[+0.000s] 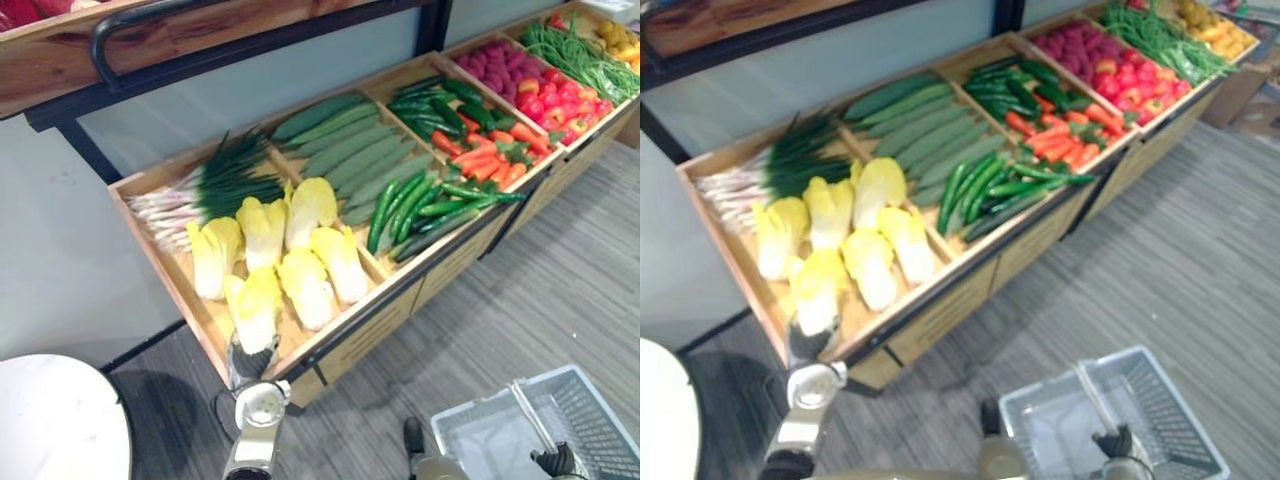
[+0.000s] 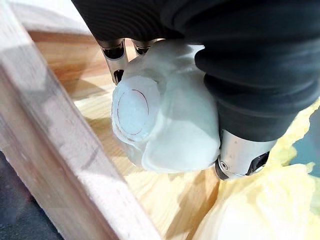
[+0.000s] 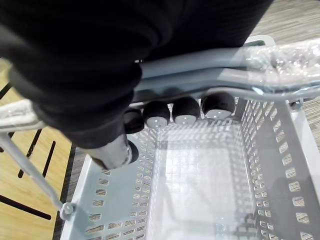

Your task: Pick vegetable in the basket

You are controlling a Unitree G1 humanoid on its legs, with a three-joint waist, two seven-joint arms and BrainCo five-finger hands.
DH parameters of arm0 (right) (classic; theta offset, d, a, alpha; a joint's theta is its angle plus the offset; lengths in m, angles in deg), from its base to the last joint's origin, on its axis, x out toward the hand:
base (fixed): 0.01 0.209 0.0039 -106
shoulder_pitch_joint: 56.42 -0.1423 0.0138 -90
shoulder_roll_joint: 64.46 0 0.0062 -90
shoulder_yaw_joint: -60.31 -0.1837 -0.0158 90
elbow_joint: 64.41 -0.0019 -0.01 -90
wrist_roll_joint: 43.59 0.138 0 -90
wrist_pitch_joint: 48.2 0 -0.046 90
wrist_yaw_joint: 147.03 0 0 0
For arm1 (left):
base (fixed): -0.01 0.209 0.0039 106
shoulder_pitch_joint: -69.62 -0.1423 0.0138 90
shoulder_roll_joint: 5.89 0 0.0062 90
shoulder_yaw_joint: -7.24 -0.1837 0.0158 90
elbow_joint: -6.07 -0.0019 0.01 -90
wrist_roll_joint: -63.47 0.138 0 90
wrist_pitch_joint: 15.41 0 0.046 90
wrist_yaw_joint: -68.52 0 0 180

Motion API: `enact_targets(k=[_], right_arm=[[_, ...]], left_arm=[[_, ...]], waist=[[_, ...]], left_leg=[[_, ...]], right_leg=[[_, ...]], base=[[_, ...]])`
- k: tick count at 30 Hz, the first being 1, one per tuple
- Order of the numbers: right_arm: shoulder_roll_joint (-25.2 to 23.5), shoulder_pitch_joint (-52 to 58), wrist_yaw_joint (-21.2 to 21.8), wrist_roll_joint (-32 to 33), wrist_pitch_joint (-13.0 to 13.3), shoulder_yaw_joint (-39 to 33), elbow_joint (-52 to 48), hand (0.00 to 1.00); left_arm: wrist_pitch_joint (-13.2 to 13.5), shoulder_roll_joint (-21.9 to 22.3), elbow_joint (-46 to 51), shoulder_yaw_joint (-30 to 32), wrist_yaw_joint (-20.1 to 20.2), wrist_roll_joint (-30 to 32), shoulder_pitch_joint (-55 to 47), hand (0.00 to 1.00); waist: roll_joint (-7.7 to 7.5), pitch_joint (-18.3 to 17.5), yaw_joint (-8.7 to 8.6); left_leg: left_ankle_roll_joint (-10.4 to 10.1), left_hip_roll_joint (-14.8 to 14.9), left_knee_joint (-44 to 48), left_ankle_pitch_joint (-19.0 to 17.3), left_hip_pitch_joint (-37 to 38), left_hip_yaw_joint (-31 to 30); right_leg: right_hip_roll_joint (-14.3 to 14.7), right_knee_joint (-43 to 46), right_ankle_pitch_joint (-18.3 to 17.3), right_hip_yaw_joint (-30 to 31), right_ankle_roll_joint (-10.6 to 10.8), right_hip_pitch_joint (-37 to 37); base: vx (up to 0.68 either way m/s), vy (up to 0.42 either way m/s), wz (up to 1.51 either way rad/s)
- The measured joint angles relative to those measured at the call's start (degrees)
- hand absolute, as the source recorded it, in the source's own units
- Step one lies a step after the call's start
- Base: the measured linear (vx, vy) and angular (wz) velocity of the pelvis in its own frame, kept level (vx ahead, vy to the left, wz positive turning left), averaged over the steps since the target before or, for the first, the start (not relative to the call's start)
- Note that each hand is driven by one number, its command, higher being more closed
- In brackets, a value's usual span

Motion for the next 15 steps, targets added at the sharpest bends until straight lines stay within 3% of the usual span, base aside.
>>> enact_targets(k=[3,15], right_arm=[[-0.1,0.1,0.0,-0.1,-0.3,-1.0,0.0,1.00],[0.0,-0.1,1.2,-2.1,-0.7,-1.3,0.1,1.00]], left_arm=[[0.0,0.0,5.1,0.0,0.4,0.2,-0.8,1.00],[0.3,0.0,19.3,0.3,0.4,0.4,-2.0,1.00]], waist=[[-0.10,-0.2,0.82],[-1.08,-2.6,1.12]], left_leg=[[0.1,0.0,0.1,0.1,-0.6,-0.7],[0.9,-0.8,0.3,0.8,-2.7,-4.4]], right_leg=[[-0.2,0.0,0.0,-0.5,0.0,-0.1],[-1.8,0.0,0.0,-3.7,0.0,0.0]], base=[[-0.06,-0.042,0.13],[-0.02,-0.016,0.15]])
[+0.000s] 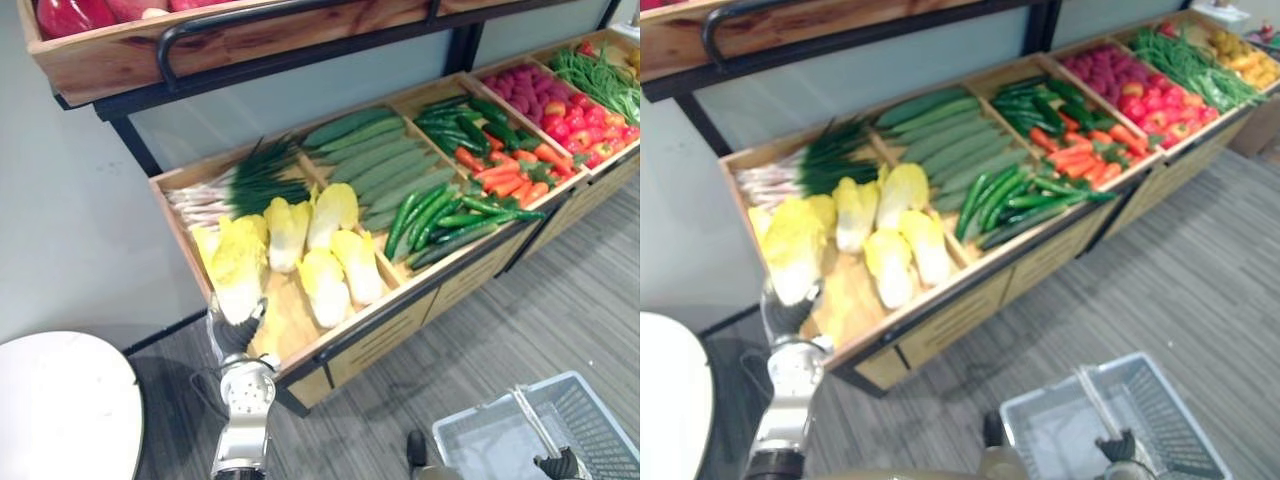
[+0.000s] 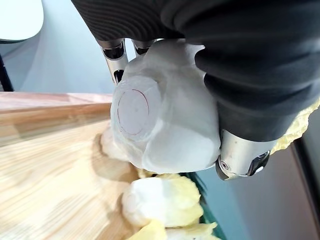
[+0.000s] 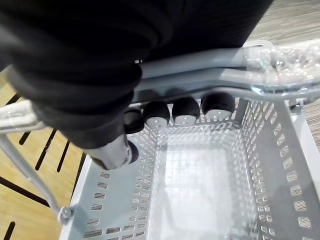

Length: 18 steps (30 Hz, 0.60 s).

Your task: Pick vegetable in the basket

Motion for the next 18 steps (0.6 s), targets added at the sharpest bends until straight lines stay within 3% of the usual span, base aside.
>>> enact_targets(k=[6,9,13,18], right_arm=[[0.7,-0.6,0.5,0.0,0.1,0.4,0.2,1.00],[3.7,-1.5,2.3,0.1,0.2,0.8,0.5,1.00],[8.3,-2.9,3.3,0.2,1.7,2.7,1.9,1.00],[13.8,-4.4,5.0,0.7,2.5,2.9,2.2,1.00]], left_arm=[[0.9,-0.9,7.6,-2.6,0.9,-0.1,-2.4,1.00],[2.6,-5.8,12.6,-9.3,6.9,-0.5,-6.9,1.00],[5.0,-9.7,16.8,-10.2,11.5,-1.2,-9.6,1.00],[8.9,-14.8,19.2,-11.1,17.3,-10.4,-10.6,1.00]], waist=[[-1.02,-1.2,0.31],[-0.77,-1.8,0.45],[-0.44,-2.0,0.44],[0.73,-2.8,0.57]], left_leg=[[0.1,-0.5,0.5,0.0,-0.7,-1.2],[0.3,-0.9,0.8,0.0,-1.2,-1.8],[0.5,-1.0,1.6,-0.4,-1.1,-1.3],[0.7,-1.1,2.3,-1.6,0.2,2.0]], right_leg=[[-0.8,0.0,0.0,-1.1,0.0,0.2],[-1.4,0.0,0.0,-1.5,0.3,0.2],[-1.3,0.0,0.1,-0.4,0.5,0.1],[-0.9,0.0,0.4,3.1,0.9,-0.1]], base=[[-0.02,-0.004,0.11],[-0.01,-0.002,0.10],[-0.03,-0.009,-0.10],[-0.02,-0.010,-0.29]])
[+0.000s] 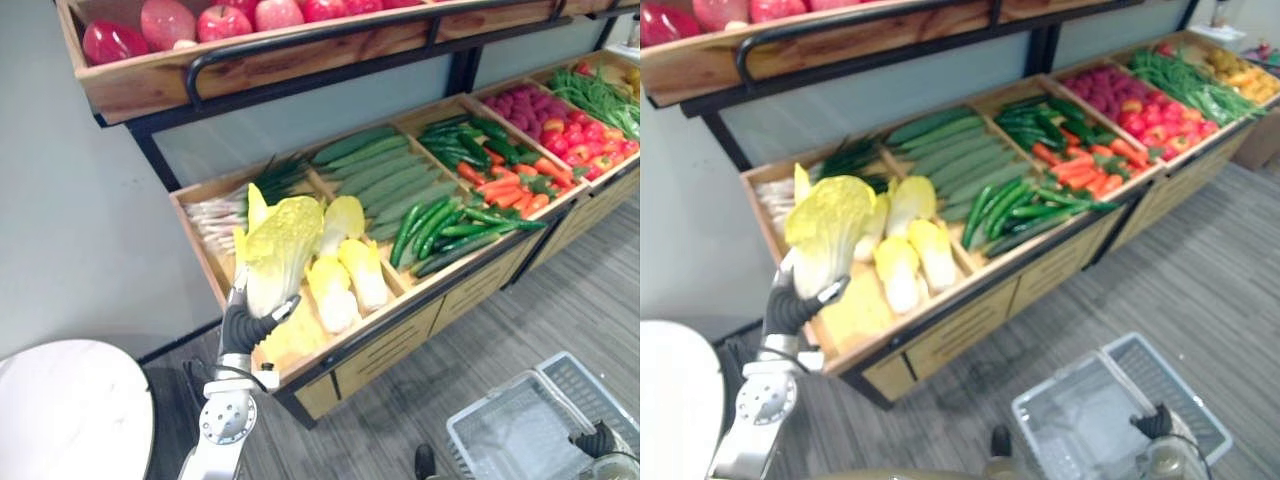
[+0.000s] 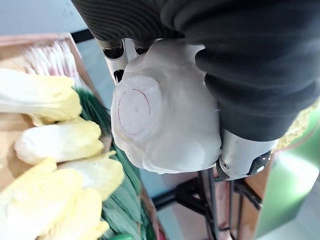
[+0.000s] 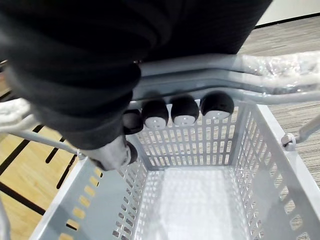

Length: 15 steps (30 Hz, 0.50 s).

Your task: Pick vegetable in the basket

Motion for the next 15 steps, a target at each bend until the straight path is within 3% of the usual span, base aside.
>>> enact_targets(k=[6,10,15], right_arm=[[4.2,-3.6,1.9,1.5,0.0,8.4,-0.8,1.00],[7.7,-9.1,4.0,0.6,-0.2,18.7,-7.0,1.00],[8.0,-13.4,4.6,-1.5,0.1,27.1,-19.7,1.00]], left_arm=[[3.5,-7.0,0.0,-5.4,5.6,-9.4,1.4,1.00],[5.1,-12.5,0.0,-11.5,11.9,-18.4,4.8,1.00],[5.8,-13.0,0.1,-17.7,17.1,-22.5,10.0,1.00]], waist=[[0.51,-0.3,0.41],[0.69,0.0,0.68],[0.54,0.7,0.78]], left_leg=[[-0.3,0.1,2.0,-2.6,3.3,9.7],[-1.4,1.0,5.0,-6.4,8.1,21.0],[-2.8,1.9,9.4,-9.8,10.5,32.1]], right_leg=[[2.3,0.0,1.5,9.9,0.7,-2.1],[6.2,0.1,3.2,20.6,1.0,-2.6],[10.1,0.6,4.5,29.1,1.2,-4.9]], base=[[-0.03,-0.008,-0.85],[-0.09,-0.001,-1.37],[-0.04,-0.003,-1.11]])
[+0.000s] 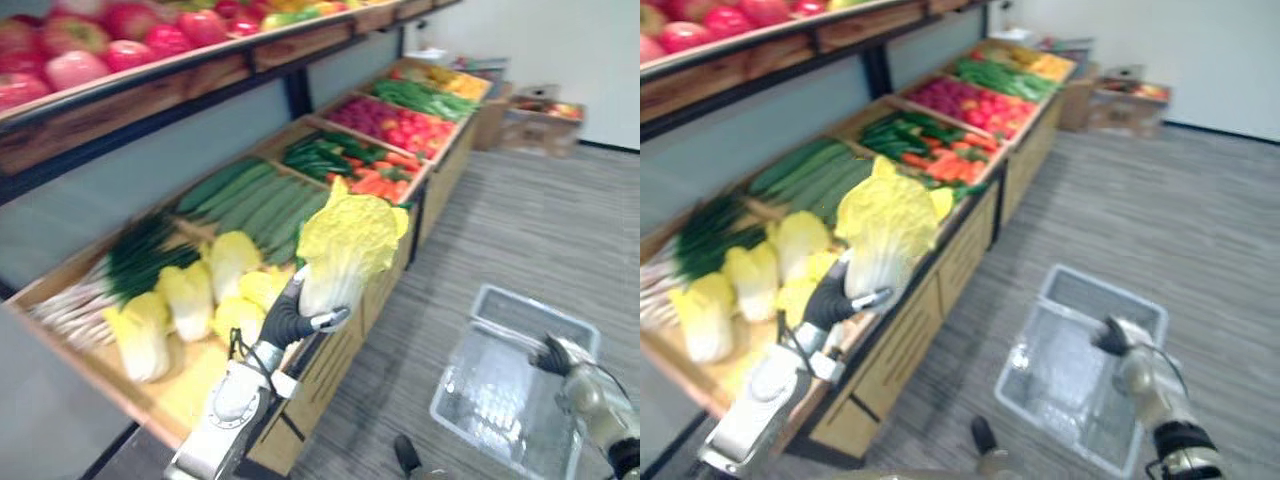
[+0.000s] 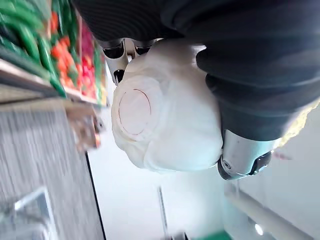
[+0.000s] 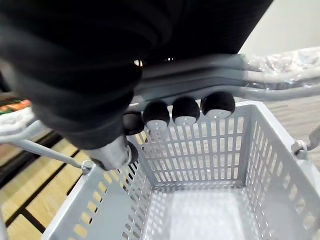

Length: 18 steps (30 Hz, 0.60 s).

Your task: Pick vegetable in the basket

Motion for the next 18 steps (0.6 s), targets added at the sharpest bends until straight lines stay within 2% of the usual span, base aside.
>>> enact_targets(k=[1,3,6,9,14,18], right_arm=[[0.0,-0.4,0.0,-0.6,0.1,0.8,-1.8,1.00],[-0.1,-2.4,0.8,-1.6,1.8,5.1,-7.8,1.00],[0.1,-3.8,1.8,-1.5,3.9,8.4,-12.8,1.00],[1.0,-5.0,1.9,-1.4,4.6,11.0,-16.2,1.00],[3.7,-6.2,3.5,0.4,6.1,15.4,-19.6,1.00],[6.2,-6.7,5.7,4.1,6.7,19.2,-21.6,1.00]], left_arm=[[0.0,-0.2,0.2,-1.1,0.5,-0.5,0.7,1.00],[0.2,-2.1,1.0,-3.9,3.6,-2.9,2.5,1.00],[0.2,-3.9,1.1,-7.5,7.0,-5.2,5.9,1.00],[0.2,-3.8,1.1,-10.5,9.5,-8.2,9.4,1.00],[0.2,-4.2,1.0,-15.9,11.1,-8.2,10.6,1.00],[0.3,-6.8,-1.3,-22.1,12.8,-6.1,12.6,1.00]], waist=[[0.45,0.2,0.08],[0.28,0.8,0.53],[0.40,1.4,0.12],[0.74,1.8,-0.03],[0.74,1.8,-0.13],[0.46,2.0,-0.25]], left_leg=[[-0.2,0.4,0.8,-0.5,0.4,1.4],[-1.3,1.8,3.1,-1.5,1.1,6.4],[-1.8,3.5,4.2,-1.7,2.2,10.0],[-2.0,4.9,5.2,-1.8,2.7,11.8],[-2.1,5.4,5.5,-1.7,3.6,14.1],[-2.9,5.6,6.1,-2.1,4.1,14.8]], right_leg=[[0.9,0.5,0.2,1.3,0.2,-0.3],[3.8,2.4,0.5,4.7,0.3,-2.2],[6.6,3.3,0.8,6.8,-0.1,-2.9],[8.5,3.5,1.0,7.7,-0.4,-3.2],[9.8,3.5,1.0,9.1,-0.4,-3.1],[10.1,3.5,0.9,9.6,-0.4,-2.9]], base=[[0.03,0.000,-1.05],[0.05,0.015,-0.98],[0.09,0.020,-0.59],[0.09,0.004,-0.31],[0.03,-0.004,-0.19],[0.00,-0.013,-0.09]])
